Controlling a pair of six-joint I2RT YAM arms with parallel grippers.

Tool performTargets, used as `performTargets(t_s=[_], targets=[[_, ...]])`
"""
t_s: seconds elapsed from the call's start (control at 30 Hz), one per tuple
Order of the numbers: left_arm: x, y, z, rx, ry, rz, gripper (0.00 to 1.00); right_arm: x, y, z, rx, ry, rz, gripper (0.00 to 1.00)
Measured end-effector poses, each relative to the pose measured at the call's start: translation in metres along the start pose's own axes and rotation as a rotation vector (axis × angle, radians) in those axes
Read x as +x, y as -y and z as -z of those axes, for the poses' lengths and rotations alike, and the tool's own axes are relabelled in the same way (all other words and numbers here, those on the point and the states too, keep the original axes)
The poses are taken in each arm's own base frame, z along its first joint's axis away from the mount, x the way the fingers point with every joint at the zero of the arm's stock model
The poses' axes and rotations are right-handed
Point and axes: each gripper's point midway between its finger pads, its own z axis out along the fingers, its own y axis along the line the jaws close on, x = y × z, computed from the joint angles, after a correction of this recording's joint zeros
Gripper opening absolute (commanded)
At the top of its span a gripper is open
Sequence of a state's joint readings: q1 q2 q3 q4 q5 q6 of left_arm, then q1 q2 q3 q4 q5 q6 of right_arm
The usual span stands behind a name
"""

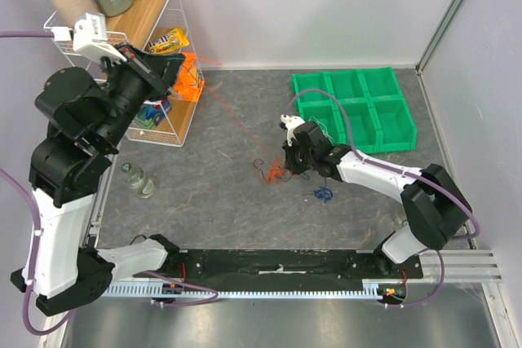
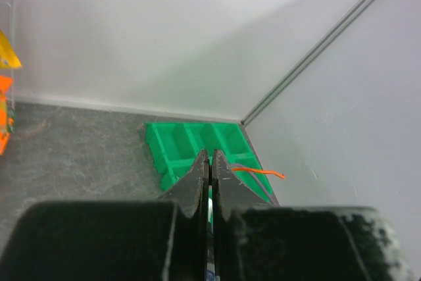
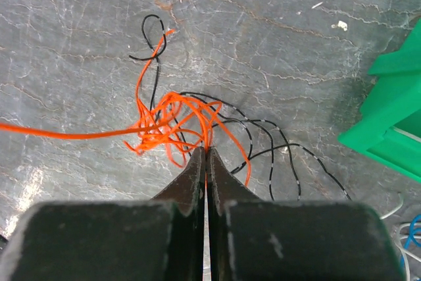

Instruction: Untangle the cables

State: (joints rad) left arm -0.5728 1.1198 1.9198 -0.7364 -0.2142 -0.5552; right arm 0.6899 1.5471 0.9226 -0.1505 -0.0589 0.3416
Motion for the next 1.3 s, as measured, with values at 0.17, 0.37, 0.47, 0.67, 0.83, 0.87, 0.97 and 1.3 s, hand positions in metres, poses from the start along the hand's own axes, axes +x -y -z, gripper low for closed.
performTargets(t_s=[0.17,0.37,0.47,0.67,0.83,0.87,0.97,1.3], targets=[[-0.047,-0.001,0.018,-0.038,0.133,-0.093,0.02,0.0,0.01,0.016,0.066,-0.003,-0.019,0.0],[-0.118,-0.016,0.065,-0.147,0.383,-0.228,0.02,-0.031,0.036,0.087,0.194,0.141,-0.122,0.0],[-0.154,-0.023,0.1,-0.206,0.515,-0.29,0.02,-0.029,0.071,0.119,0.334,0.17,-0.215,0.0],[-0.213,-0.027,0.16,-0.3,0.731,-0.367,0.02,0.009,0.13,0.155,0.604,0.053,-0.338,0.0],[-0.233,-0.03,0.183,-0.358,0.798,-0.426,0.02,0.035,0.168,0.18,0.752,-0.019,-0.431,0.0],[-0.236,-0.031,0.187,-0.366,0.808,-0.432,0.02,0.039,0.174,0.184,0.773,-0.027,-0.448,0.0],[-0.241,-0.031,0.194,-0.38,0.826,-0.458,0.02,0.045,0.183,0.191,0.81,-0.043,-0.464,0.0],[-0.254,-0.032,0.205,-0.44,0.846,-0.572,0.02,0.075,0.226,0.198,0.916,-0.135,-0.595,0.0]])
